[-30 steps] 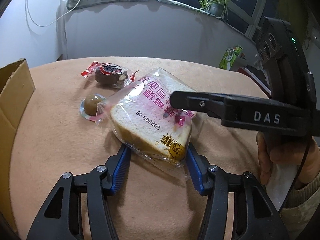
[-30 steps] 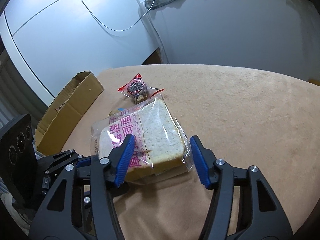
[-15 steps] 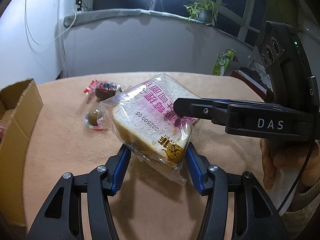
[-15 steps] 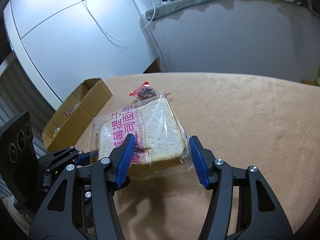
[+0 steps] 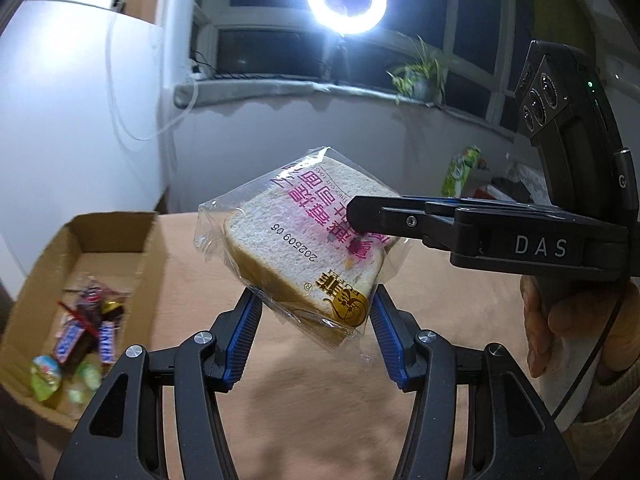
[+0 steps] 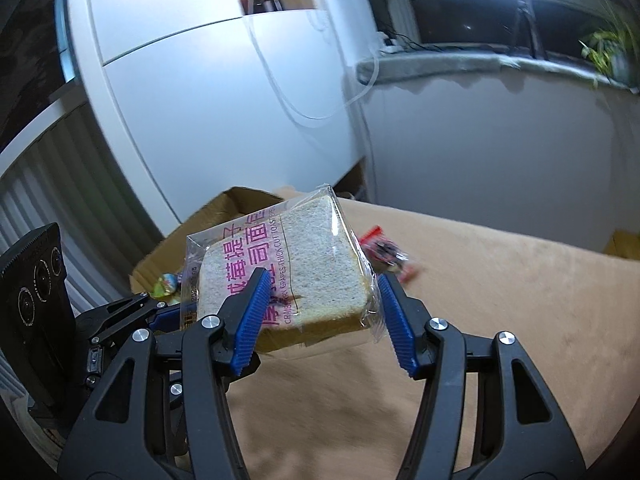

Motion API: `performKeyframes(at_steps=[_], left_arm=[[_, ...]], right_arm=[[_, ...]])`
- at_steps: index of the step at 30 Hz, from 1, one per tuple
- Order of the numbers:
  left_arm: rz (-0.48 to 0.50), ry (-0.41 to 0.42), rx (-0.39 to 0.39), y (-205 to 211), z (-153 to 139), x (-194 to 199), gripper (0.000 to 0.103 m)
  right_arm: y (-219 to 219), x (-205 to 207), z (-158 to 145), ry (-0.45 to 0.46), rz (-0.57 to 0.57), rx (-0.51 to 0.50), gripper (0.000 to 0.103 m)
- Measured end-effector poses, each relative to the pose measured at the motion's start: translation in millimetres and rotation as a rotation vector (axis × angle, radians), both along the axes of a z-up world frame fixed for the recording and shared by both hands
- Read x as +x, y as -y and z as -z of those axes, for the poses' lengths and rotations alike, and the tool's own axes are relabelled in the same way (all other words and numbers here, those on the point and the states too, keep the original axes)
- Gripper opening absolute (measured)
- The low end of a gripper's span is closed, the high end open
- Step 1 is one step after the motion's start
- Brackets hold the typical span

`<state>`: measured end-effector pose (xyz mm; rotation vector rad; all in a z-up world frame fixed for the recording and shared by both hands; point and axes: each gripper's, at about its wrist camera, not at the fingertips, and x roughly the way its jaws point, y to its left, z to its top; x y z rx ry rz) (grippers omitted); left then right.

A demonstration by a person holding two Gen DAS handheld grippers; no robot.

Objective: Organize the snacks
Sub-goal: 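Carry the bread loaf with both grippers into the cardboard box and release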

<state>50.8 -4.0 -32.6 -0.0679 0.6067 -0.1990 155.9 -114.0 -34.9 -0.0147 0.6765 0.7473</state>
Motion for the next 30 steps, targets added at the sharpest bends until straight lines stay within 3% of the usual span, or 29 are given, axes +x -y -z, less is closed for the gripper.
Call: performKeyframes(at_steps=[19, 27, 30], left_arm=[[-0.268, 0.013, -0.067, -139.7, 8.2, -46.8, 0.054], [-0.326, 0.007, -0.076, -165.8, 11.5, -45.8, 0.054], [-0.346, -0.003, -0.078, -169.7, 16.4, -40.1, 0.056]], right_arm=[[-170.5, -6.2, 8.4, -0.007, -0.257, -0.057, 0.058], [-204.0, 1.9, 13.5, -0.010, -0.315, -0.071, 0.058], [-206.3, 11.7, 17.9, 0.018, -0.280, -0.099, 0.058]])
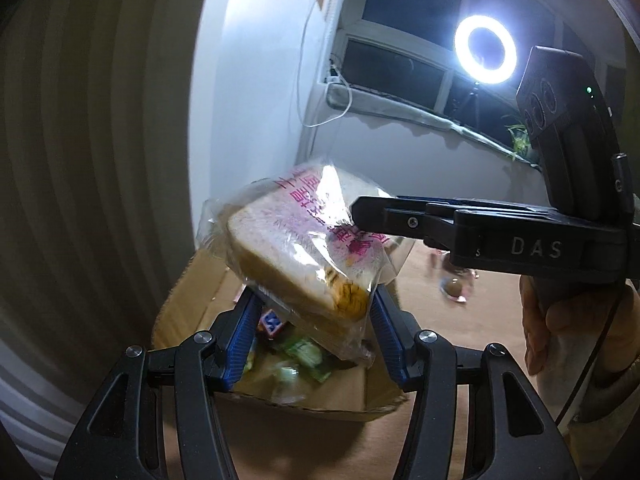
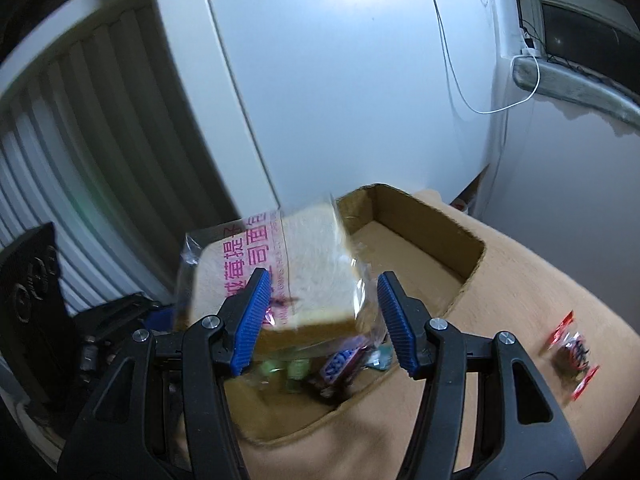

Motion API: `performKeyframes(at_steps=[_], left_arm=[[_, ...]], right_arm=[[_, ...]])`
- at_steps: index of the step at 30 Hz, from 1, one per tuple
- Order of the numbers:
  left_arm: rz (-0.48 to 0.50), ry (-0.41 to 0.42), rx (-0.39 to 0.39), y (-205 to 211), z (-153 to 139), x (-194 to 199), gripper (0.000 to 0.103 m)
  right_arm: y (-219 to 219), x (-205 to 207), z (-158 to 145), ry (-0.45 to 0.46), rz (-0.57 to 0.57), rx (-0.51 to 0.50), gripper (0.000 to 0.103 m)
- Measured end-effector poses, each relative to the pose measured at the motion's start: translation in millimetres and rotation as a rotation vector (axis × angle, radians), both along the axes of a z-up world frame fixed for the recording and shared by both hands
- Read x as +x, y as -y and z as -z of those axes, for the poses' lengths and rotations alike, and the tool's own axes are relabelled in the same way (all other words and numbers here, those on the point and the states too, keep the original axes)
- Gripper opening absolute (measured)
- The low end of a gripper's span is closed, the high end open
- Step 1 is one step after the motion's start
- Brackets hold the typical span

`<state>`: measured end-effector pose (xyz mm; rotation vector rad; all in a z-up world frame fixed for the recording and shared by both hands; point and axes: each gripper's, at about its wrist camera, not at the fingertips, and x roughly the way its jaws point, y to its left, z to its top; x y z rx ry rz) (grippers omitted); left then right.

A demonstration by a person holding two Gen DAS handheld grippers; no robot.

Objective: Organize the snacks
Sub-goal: 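Carry the bread loaf with both grippers into the cardboard box and release, then move both tools back toward the two remaining candies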

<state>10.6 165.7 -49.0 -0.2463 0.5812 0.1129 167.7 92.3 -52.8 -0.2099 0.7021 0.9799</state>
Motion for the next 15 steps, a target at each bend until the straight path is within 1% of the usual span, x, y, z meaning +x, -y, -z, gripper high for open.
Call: performKeyframes(at_steps=[2, 7, 9, 12, 15], left_arm=[[-0.042, -0.003, 0.022, -3.1, 3.0, -2.3, 0.066], [-0.065, 0.015, 0.010, -9.3, -2.3, -7.4, 0.066], [-0.055, 0.029, 0.012, -4.6, -6.3, -6.3, 0.066], [-0.034, 0.033, 0.018, 4.0, -9.3, -2.6, 0.067], [-0.014, 0.033, 0.026, 14.8, -10.3, -1.3, 0.067]], right_arm=[[10.8, 4.4, 1.7, -0.010, 0.027, 0.016, 0.059], [44.8, 5.7, 6.8, -0.004, 0.102, 0.000, 0.058], [60.3, 7.7, 9.4, 0.001, 0.140, -0.009, 0.059], [77.2, 9.3, 13.5, -0.016, 0.159, -0.007, 0.059], [88.8, 8.1, 15.2, -0.006, 0.176, -0.012, 0.059]])
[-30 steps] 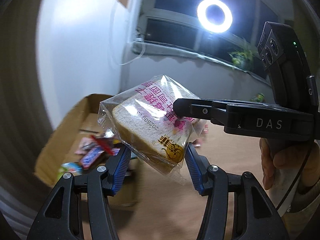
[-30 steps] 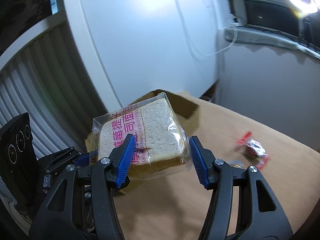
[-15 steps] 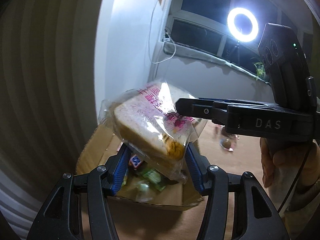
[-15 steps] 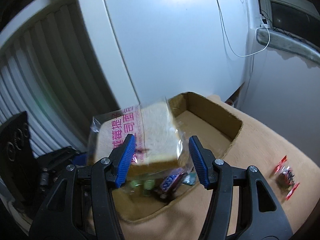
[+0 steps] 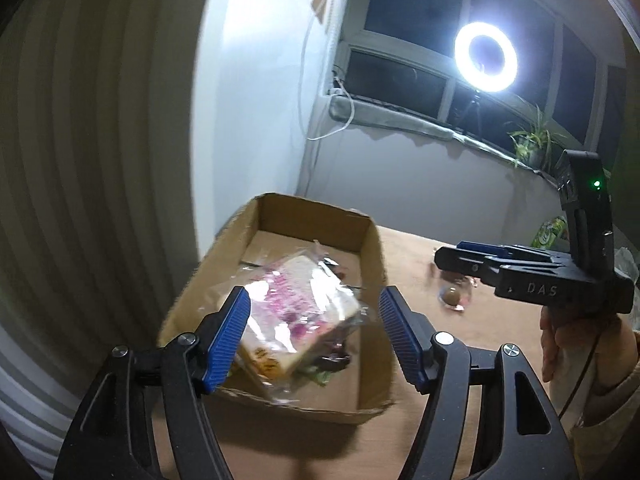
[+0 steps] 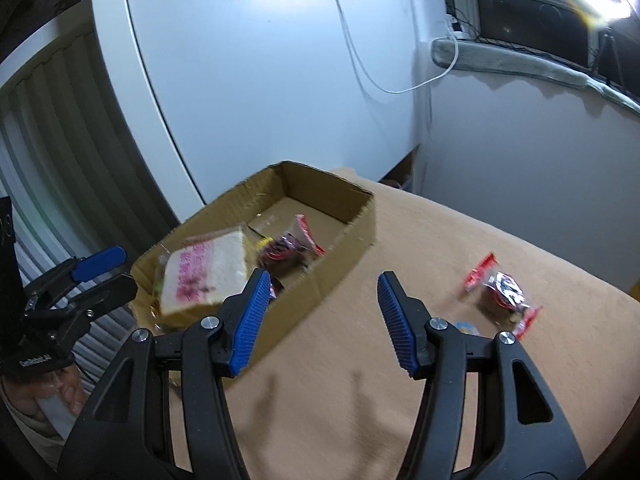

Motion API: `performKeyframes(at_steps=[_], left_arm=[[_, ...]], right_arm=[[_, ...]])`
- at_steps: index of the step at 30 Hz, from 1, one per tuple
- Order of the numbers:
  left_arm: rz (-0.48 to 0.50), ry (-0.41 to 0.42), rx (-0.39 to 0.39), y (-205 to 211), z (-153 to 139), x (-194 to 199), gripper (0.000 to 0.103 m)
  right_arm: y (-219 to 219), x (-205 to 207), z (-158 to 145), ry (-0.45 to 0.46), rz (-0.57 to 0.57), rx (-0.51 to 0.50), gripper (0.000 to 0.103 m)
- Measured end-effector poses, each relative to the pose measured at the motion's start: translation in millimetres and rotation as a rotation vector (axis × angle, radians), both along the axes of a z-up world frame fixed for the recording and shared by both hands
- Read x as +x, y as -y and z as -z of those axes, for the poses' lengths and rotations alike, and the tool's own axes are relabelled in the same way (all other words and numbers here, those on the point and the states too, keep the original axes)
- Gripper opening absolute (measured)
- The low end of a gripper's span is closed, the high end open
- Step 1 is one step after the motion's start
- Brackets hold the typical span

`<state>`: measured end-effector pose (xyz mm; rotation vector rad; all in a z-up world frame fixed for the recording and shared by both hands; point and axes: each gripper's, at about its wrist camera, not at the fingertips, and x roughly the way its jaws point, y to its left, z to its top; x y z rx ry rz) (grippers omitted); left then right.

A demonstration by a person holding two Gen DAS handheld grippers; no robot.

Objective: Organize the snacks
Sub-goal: 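Move both tools back toward the two remaining candies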

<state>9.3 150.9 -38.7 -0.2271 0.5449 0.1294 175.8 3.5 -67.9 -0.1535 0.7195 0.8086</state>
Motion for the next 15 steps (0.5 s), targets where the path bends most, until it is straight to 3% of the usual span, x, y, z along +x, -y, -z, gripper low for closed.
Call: performKeyframes(at_steps=[10, 15], left_arm=[[0.098, -0.018, 0.035, 47.5, -2.4, 16.7, 0.073], [0.172, -0.051, 0.046, 78.3, 5.2, 36.8, 0.073]], right_arm=[[59.8, 9.1, 14.2, 0.005, 0.091, -0.025, 0.059], [100.4, 18.8, 26.7, -0.002, 0.165, -0.048, 0.068]])
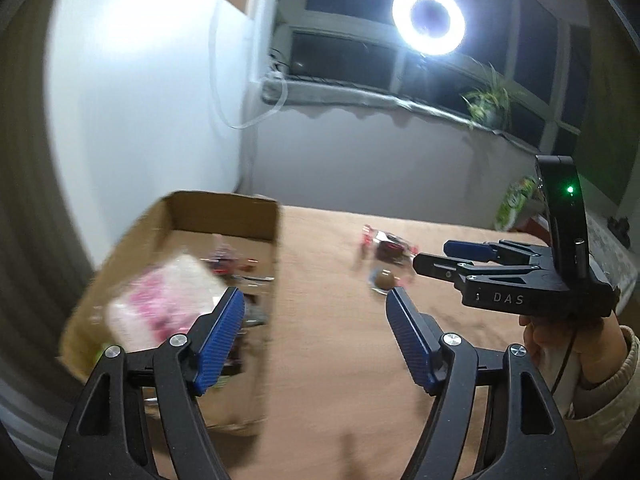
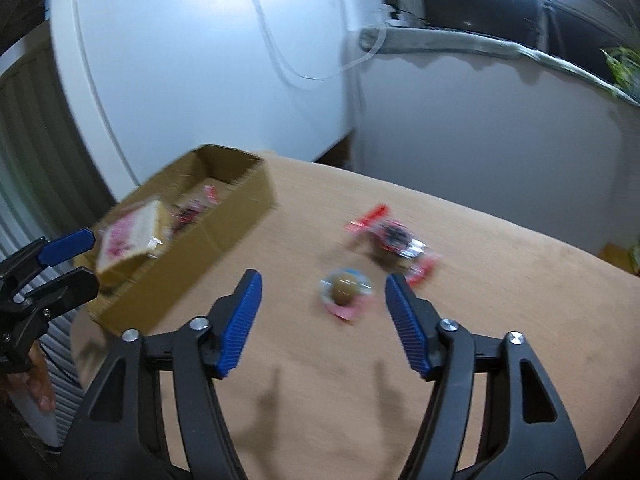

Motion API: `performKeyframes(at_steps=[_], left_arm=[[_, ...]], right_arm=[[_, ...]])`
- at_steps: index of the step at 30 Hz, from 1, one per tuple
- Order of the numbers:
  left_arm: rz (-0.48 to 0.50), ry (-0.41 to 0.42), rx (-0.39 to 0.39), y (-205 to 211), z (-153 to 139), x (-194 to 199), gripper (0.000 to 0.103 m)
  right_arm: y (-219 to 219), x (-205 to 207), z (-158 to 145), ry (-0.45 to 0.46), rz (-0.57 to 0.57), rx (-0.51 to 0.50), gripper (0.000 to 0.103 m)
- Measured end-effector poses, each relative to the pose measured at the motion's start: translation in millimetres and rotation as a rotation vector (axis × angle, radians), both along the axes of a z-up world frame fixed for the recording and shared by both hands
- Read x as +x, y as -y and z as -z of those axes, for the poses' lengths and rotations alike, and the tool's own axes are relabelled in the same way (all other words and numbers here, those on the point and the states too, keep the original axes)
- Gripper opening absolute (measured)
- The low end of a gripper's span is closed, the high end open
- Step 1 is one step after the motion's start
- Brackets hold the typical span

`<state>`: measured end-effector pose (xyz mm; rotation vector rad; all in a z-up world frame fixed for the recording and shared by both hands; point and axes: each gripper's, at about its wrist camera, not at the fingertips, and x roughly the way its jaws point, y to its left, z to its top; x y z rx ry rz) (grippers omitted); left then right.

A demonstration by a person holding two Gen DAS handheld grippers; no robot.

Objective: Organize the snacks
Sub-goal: 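Move both tools back toward the two remaining candies, then grasp the red-wrapped candy with the right gripper while the left grasps the round brown candy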

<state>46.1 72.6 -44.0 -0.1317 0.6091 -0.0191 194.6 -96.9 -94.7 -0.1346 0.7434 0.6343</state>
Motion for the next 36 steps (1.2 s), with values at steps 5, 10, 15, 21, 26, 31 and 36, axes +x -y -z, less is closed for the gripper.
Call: performKeyframes(at_steps=[5, 10, 15, 21, 26, 31, 36], left_arm=[[0.074, -0.066, -0.004, 32.4, 18.8, 24.2, 0.073], [0.126, -0.133, -0.002, 60.0, 41.2, 45.6, 0.073], [0.140, -0.175, -0.002, 72.1, 58.8, 71.1, 0.073], [0.116, -0.243, -0.008, 69.3, 76.7, 100.9, 0.073], [0.142, -0.262, -0.038, 68.8, 77.8, 118.6, 0.073], [0.151, -0.272, -0.028, 72.1, 80.7, 128.2, 0.063], [0.134, -0.277, -0.012, 72.8, 80.8, 131.4, 0.049]], right_arm=[[35.4, 13.6, 12.4, -0.017, 0.055, -0.019, 0.068], [50.7, 39.8, 18.3, -0.033, 0.046, -0.041, 0.068], [43.0, 71.2, 24.5, -0.073, -0.037, -0.034, 0.068], [20.8, 100.5, 31.5, -0.078, -0.141, -0.044, 0.068], [-5.2, 114.2, 43.2, -0.093, -0.206, -0.097, 0.068], [-20.8, 115.6, 51.0, -0.089, -0.243, -0.122, 0.068], [-23.5, 115.7, 58.5, -0.100, -0.241, -0.136, 0.044]])
